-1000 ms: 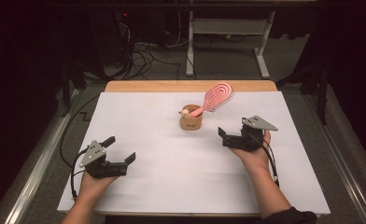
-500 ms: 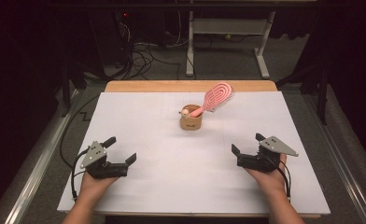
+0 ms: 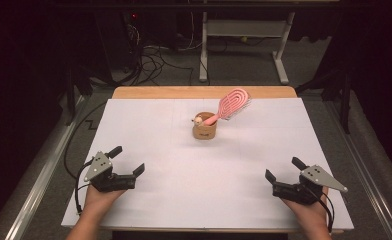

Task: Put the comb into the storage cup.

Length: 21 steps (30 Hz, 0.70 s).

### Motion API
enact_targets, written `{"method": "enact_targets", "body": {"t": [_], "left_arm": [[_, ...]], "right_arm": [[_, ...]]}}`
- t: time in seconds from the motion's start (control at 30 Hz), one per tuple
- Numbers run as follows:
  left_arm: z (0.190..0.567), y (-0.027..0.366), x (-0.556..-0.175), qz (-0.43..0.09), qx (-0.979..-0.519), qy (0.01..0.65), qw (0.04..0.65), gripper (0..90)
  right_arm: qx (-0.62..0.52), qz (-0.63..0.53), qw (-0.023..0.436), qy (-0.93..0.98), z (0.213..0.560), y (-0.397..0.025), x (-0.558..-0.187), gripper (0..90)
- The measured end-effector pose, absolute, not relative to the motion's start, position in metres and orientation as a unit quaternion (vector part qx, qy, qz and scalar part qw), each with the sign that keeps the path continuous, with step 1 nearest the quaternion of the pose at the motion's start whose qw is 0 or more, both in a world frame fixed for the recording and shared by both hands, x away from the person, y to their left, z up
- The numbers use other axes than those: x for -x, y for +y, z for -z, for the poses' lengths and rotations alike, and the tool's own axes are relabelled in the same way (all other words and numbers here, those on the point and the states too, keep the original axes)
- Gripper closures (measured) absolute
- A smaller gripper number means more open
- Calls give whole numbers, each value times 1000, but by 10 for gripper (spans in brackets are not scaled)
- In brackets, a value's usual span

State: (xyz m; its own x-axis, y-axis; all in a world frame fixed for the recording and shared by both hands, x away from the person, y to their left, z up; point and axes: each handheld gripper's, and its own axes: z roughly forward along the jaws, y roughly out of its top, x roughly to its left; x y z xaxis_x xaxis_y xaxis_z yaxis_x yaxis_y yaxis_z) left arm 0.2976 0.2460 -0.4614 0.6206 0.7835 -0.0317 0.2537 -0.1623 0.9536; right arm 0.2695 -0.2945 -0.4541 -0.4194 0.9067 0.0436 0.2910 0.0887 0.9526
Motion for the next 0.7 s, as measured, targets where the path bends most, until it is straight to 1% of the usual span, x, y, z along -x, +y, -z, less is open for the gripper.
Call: {"method": "enact_targets", "body": {"t": [0.2,0.37,0.7], "left_arm": [[461,241,-297,-244,-726,357,535,0],[461,237,-295,-244,-729,352,534,0],[463,235,-296,-239,-731,352,533,0]], "right_arm": [[-443,-517,314,662,455,-309,-254,3],[-442,-520,321,656,453,-308,-257,3],[-446,-512,320,660,457,-307,-259,3]]}}
